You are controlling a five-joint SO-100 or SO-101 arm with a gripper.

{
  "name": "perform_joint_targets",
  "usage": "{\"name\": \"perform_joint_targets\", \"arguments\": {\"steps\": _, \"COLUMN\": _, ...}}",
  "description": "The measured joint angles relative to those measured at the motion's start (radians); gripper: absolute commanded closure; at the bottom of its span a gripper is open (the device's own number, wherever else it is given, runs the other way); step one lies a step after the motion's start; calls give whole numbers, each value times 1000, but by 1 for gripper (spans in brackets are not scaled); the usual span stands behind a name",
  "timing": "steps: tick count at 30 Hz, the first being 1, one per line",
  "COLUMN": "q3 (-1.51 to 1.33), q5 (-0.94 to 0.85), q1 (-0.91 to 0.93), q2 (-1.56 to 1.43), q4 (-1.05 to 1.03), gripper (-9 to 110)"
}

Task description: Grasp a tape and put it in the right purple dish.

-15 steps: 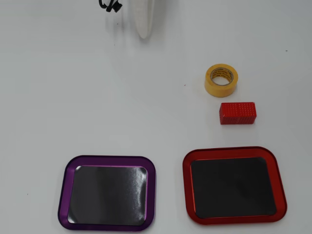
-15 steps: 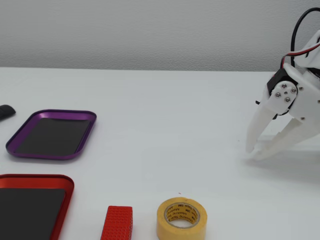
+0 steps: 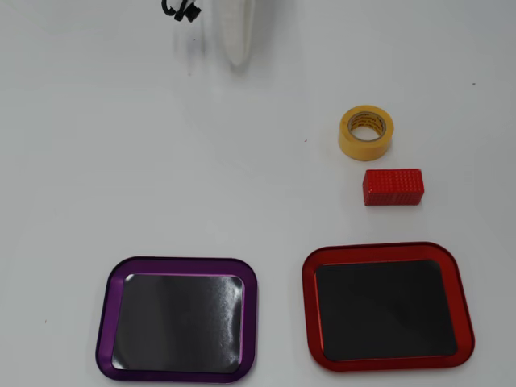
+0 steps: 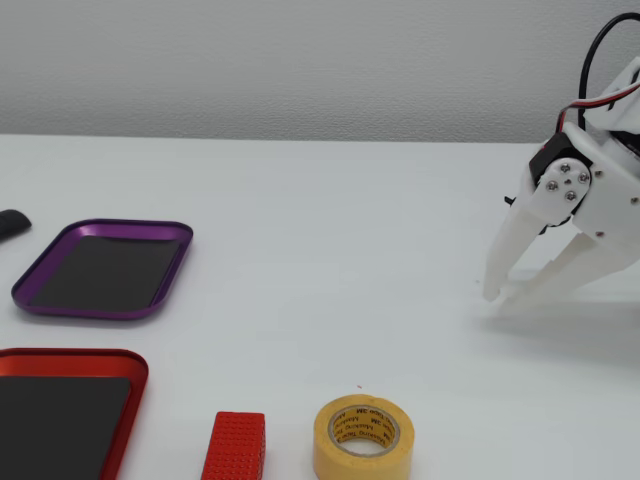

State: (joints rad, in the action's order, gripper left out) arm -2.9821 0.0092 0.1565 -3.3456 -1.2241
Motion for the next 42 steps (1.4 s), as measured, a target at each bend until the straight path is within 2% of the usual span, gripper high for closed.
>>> {"name": "perform_joint_targets", "arguments": {"steps": 7, "q3": 210, "q5": 0, "q1": -12, "q2": 152, "q4": 2, "gripper": 102}}
{"name": "perform_joint_targets", "arguments": {"steps": 11, "q3": 413, "q5": -9, "q1": -112, "q2": 425, "q4": 2, "gripper": 101}}
{"name": "perform_joint_targets", "arguments": {"steps": 18, "q3": 775, "q5": -109, "q1": -319, "q2": 957, "q4": 3, "gripper": 92}}
{"name": "perform_joint_targets", "arguments": {"steps": 26, "q3": 953, "q5": -127, "q1": -371, "q2": 1422, "q4": 2, "gripper": 81}}
{"name": "perform_joint_targets", "arguments": {"steps": 42, "q3": 982, "q5": -126, "q1": -410, "q2": 1522, "q4": 132, "gripper": 81}}
